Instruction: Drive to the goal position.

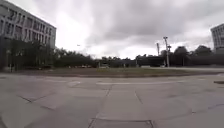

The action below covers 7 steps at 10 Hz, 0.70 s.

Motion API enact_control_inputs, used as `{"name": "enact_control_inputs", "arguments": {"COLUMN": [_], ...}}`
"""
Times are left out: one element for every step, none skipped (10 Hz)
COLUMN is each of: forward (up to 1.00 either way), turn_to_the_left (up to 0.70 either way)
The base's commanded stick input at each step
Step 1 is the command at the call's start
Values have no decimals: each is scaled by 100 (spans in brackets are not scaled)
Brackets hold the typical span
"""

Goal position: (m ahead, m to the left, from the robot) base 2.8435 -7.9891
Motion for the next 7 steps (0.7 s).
{"name": "enact_control_inputs", "arguments": {"forward": [0, 0, 0, 0, 0, 0, 0], "turn_to_the_left": [-61, -58, -61, -62, -62, -61, -60]}}
